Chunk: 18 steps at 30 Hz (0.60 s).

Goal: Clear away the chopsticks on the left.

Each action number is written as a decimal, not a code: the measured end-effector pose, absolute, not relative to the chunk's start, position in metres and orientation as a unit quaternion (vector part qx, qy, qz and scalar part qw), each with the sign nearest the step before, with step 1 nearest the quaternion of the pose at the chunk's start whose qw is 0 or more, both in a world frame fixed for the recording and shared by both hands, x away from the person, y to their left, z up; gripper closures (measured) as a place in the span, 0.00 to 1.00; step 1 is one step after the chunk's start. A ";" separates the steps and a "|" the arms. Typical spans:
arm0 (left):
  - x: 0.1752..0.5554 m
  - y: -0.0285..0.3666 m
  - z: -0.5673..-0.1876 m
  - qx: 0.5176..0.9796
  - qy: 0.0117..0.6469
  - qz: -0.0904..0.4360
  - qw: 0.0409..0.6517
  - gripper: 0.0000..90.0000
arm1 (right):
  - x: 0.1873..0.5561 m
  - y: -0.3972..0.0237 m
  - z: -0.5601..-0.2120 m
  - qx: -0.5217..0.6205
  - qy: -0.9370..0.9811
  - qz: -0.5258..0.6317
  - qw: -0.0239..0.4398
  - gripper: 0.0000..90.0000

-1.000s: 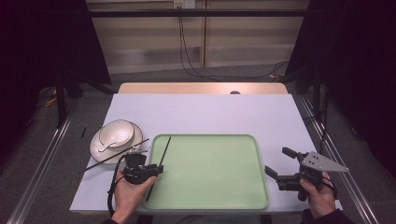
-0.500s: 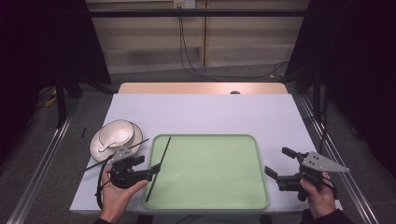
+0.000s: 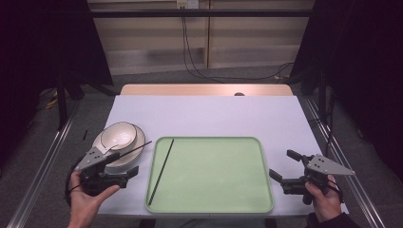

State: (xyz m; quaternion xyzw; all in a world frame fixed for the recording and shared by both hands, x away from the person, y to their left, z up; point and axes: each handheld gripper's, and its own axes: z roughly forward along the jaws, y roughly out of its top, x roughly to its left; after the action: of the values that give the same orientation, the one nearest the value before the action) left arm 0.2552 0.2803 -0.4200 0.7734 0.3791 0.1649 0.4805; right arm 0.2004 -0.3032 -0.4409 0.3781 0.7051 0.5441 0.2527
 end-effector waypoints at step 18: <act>0.262 0.348 -0.421 0.809 0.352 0.203 0.426 0.11 | 0.200 -0.302 -0.441 0.373 0.707 0.545 0.253 0.03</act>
State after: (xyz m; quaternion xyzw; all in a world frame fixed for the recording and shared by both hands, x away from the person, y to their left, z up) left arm 0.2625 0.3482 -0.4212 0.8086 0.3515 0.2029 0.4259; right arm 0.2002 -0.3021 -0.4406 0.3733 0.7069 0.5450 0.2528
